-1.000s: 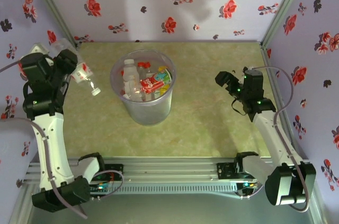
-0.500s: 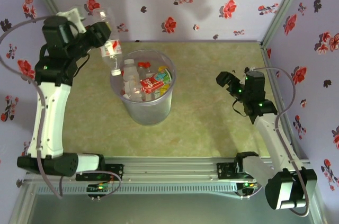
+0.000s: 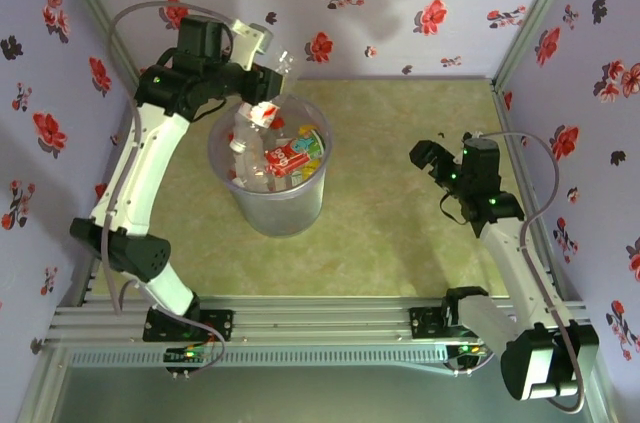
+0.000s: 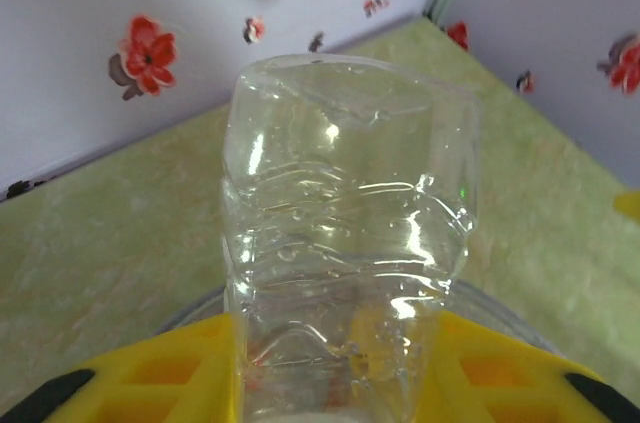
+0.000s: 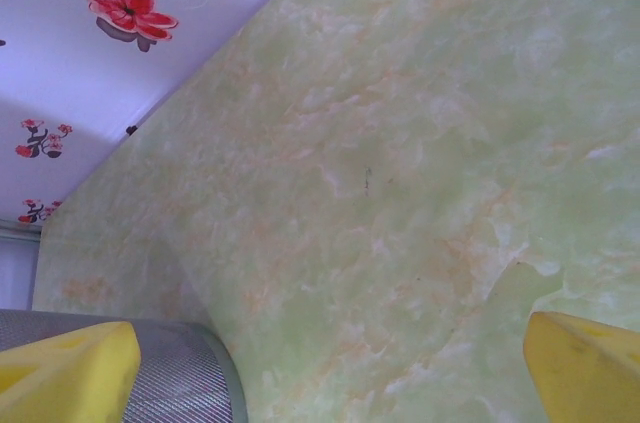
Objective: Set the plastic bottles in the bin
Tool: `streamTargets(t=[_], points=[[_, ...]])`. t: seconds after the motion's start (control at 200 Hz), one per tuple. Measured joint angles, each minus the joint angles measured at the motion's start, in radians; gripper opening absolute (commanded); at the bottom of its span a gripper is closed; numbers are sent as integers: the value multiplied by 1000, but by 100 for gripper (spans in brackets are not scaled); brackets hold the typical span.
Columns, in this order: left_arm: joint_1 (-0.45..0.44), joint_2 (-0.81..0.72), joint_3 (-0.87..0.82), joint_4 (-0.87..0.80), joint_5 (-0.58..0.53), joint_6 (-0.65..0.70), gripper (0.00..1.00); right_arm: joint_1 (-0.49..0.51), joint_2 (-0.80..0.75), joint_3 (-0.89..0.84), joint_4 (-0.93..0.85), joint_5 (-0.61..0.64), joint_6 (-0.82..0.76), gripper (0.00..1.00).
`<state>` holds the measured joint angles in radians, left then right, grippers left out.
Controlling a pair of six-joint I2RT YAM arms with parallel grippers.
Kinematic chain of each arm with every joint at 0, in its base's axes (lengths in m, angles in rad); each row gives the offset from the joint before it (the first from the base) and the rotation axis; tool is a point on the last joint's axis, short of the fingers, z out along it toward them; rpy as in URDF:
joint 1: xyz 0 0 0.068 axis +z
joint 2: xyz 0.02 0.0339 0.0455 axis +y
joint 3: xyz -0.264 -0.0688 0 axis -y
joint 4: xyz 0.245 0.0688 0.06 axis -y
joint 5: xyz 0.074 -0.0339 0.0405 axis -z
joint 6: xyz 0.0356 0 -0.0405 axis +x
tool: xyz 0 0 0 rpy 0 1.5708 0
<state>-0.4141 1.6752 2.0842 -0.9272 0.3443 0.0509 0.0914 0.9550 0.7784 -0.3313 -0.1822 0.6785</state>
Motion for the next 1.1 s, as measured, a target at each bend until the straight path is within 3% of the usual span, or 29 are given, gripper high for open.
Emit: streamTargets(t=[0.345,0.475,0.77,0.96,1.1], points=[[-22,46,56,-202,1,208,31,0,-10,-2,-5,7,-7,99],[-37,57,62,-242,5,236,36,0,-10,-5,-5,7,-6,99],[-42,68,33,-278,32,259,64,0,-10,-9,-5,7,-7,99],[-44,76,32,-293,34,283,91,0,-10,-9,-5,6,-7,99],[-44,76,32,-294,34,282,98,0,-10,-9,-4,6,-7,99]])
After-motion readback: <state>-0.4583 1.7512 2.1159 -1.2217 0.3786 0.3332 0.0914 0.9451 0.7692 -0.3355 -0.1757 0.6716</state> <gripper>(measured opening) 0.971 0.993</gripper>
